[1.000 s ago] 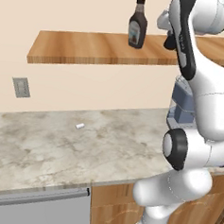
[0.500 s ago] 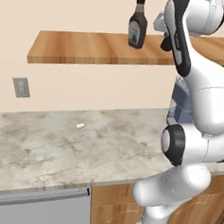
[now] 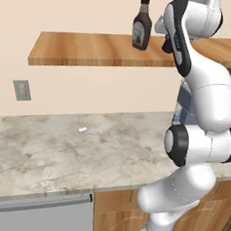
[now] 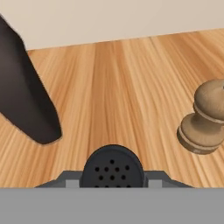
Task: There are various items on the counter. Only move the condiments/shakers into the cabinet.
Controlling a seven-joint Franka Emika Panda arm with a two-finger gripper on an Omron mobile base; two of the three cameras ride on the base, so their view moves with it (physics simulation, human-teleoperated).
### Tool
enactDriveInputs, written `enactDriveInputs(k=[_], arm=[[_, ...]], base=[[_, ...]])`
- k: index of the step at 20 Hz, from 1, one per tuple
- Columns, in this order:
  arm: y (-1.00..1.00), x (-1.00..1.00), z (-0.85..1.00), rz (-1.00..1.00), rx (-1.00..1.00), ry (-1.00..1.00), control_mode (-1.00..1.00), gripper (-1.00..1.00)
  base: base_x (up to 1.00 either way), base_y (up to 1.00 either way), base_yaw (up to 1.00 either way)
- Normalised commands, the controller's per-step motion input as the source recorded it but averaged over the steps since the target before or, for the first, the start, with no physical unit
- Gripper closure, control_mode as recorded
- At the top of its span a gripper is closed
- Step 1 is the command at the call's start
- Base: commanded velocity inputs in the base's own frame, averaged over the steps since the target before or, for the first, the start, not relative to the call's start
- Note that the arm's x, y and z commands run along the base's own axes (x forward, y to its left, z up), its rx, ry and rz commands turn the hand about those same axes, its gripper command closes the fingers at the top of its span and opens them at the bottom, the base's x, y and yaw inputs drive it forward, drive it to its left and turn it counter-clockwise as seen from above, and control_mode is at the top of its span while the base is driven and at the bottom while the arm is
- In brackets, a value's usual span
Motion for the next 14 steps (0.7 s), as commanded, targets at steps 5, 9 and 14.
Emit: enactDriveInputs(k=[5, 9, 14], arm=[[0.00, 0.19, -0.03, 0.00, 0.00, 0.00, -1.00, 1.00], [0.00, 0.23, -0.02, 0.00, 0.00, 0.00, -1.00, 1.00], [0.00, 0.22, -0.05, 0.00, 0.00, 0.00, -1.00, 1.00]], base=[[0.00, 0.00, 0.00], [0.00, 0.00, 0.00], [0.00, 0.00, 0.00]])
